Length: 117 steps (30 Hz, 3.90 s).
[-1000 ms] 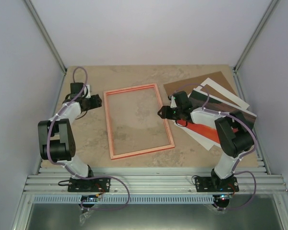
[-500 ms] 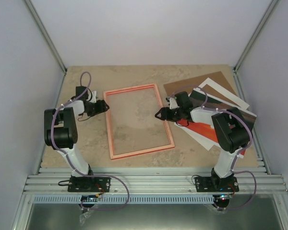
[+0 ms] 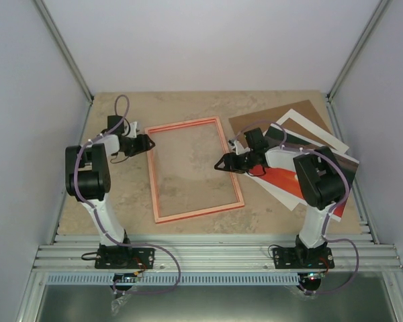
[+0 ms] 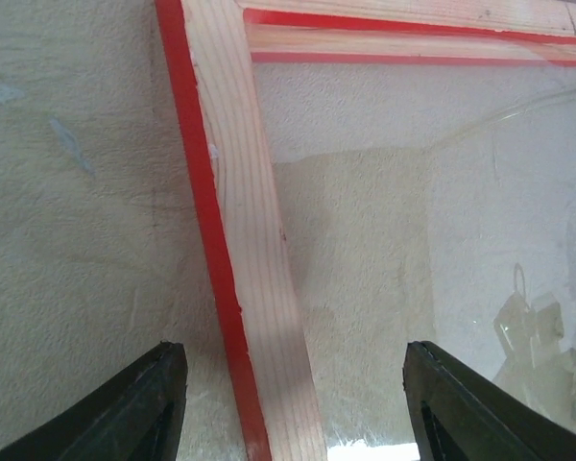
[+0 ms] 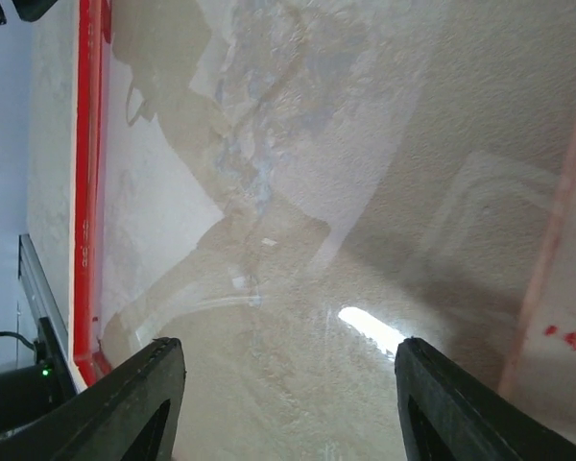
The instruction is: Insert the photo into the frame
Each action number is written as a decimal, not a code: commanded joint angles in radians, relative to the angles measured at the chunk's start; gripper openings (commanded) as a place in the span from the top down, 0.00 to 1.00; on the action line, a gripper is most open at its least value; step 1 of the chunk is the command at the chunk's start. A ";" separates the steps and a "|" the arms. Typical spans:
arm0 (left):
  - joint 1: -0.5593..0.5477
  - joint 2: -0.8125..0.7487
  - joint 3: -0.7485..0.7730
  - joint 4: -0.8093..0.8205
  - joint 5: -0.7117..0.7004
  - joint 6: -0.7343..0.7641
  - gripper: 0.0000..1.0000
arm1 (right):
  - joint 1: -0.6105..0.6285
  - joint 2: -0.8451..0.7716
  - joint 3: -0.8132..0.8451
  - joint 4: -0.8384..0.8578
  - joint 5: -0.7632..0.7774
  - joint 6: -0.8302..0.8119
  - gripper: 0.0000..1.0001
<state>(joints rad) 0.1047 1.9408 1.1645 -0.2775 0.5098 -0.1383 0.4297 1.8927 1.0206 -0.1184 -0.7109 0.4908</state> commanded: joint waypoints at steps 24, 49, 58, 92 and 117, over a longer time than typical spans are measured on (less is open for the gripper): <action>0.001 -0.072 -0.115 -0.050 0.007 0.039 0.31 | -0.041 0.017 0.039 -0.315 0.069 -0.366 0.13; -0.213 -0.331 0.126 -0.007 -0.067 -0.024 0.22 | -0.320 -0.305 0.074 -0.482 0.049 -0.636 0.22; -0.567 -0.075 0.328 0.013 0.019 -0.186 0.22 | -0.533 -0.251 0.100 -0.536 0.140 -0.735 0.29; -0.703 0.566 0.863 -0.559 0.263 0.051 0.43 | -0.574 -0.038 -0.029 -0.458 0.482 -0.850 0.58; -0.712 0.559 0.889 -0.410 0.019 -0.043 0.32 | -0.573 -0.056 -0.066 -0.448 0.485 -0.839 0.62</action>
<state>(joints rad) -0.5846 2.4351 1.9812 -0.6178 0.6262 -0.1989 -0.1402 1.7679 1.0065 -0.5533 -0.2825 -0.3523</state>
